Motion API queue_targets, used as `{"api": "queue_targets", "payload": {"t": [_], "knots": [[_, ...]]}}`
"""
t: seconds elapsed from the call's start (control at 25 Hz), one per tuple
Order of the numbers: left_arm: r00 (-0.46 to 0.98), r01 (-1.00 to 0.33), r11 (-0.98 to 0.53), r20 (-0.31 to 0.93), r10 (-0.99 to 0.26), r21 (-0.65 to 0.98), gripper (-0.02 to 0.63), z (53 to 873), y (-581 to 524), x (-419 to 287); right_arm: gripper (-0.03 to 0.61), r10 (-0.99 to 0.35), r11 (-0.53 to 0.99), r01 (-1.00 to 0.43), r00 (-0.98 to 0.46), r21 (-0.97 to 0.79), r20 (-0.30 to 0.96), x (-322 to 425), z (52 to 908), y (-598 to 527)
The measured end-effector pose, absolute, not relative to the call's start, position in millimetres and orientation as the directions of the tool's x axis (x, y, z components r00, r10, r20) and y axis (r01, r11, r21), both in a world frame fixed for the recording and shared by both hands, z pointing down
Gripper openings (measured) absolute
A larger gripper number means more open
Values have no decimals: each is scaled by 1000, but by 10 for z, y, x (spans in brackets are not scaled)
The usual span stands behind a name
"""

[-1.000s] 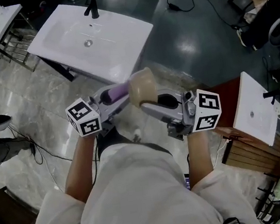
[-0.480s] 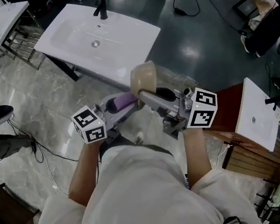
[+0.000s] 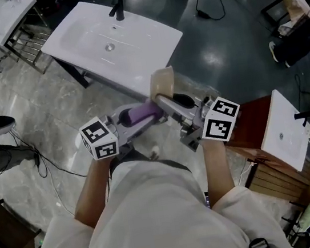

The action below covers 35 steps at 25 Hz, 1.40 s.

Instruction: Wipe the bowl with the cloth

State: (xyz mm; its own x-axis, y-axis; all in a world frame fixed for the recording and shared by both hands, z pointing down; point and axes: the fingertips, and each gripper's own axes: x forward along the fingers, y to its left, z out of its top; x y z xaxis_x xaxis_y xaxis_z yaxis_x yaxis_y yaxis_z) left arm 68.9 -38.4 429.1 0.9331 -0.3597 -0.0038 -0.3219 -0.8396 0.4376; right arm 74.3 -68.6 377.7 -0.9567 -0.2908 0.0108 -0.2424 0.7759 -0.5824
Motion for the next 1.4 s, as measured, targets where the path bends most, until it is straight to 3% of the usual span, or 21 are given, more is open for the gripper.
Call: {"api": "queue_targets", "payload": {"t": [0.6, 1.0, 1.4], "knots": [[934, -320, -871, -31, -357, 374, 117, 3996, -411, 684, 14, -363, 720, -321, -930, -616, 61, 820, 3951, -830], [933, -344, -904, -19, -360, 255, 117, 3765, -591, 694, 14, -359, 669, -291, -932, -684, 45, 912, 4091, -892], [930, -368, -925, 23, -367, 99, 117, 3521, -935, 946, 14, -167, 775, -218, -976, -593, 140, 776, 4136, -515]]}}
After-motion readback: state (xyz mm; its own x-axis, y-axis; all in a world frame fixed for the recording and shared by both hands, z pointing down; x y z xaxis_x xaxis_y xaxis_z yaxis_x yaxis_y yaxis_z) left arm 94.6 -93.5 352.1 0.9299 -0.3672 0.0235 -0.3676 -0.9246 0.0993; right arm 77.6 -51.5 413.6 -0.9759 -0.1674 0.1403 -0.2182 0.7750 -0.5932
